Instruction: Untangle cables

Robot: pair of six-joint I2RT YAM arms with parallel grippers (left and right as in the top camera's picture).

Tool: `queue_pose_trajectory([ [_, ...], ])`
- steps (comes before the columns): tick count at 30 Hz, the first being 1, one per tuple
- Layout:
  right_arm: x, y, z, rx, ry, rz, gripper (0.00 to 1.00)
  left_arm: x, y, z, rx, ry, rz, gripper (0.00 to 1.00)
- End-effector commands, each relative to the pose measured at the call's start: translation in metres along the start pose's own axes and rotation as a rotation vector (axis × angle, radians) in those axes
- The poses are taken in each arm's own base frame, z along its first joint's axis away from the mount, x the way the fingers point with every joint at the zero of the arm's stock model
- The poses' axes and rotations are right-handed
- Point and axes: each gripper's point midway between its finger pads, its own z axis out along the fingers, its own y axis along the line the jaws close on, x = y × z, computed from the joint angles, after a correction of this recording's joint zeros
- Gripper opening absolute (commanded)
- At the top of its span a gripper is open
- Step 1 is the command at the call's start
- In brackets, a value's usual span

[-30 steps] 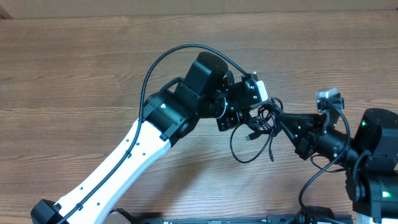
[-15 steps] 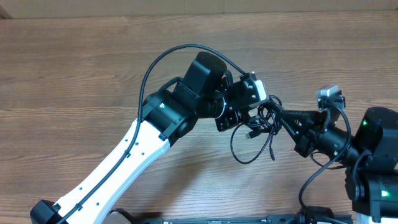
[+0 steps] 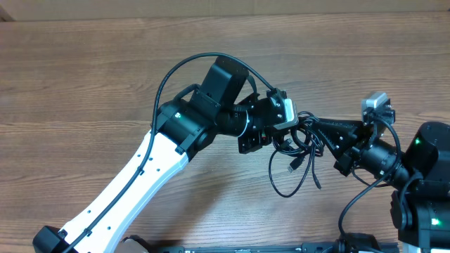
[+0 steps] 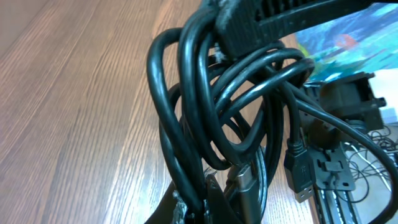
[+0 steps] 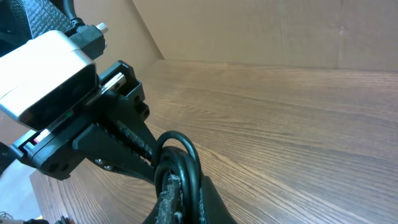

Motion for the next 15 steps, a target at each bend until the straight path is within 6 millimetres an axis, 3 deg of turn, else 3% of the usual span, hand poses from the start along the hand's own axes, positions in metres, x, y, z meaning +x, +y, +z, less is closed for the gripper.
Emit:
queue_pose_trajectory([
  [1, -0.011, -0.006, -0.001, 0.040, -0.033, -0.038, 0.04, -0.025, -0.049, -0.005, 0.208, -0.118, 0.116, 0.04],
  [9, -0.014, -0.017, 0.001, 0.091, -0.042, -0.041, 0.04, -0.026, -0.057, 0.001, 0.214, -0.106, 0.141, 0.04],
  [15, -0.007, -0.020, 0.002, 0.102, -0.015, -0.008, 0.04, -0.011, -0.014, 0.006, -0.027, 0.012, 0.005, 0.04],
])
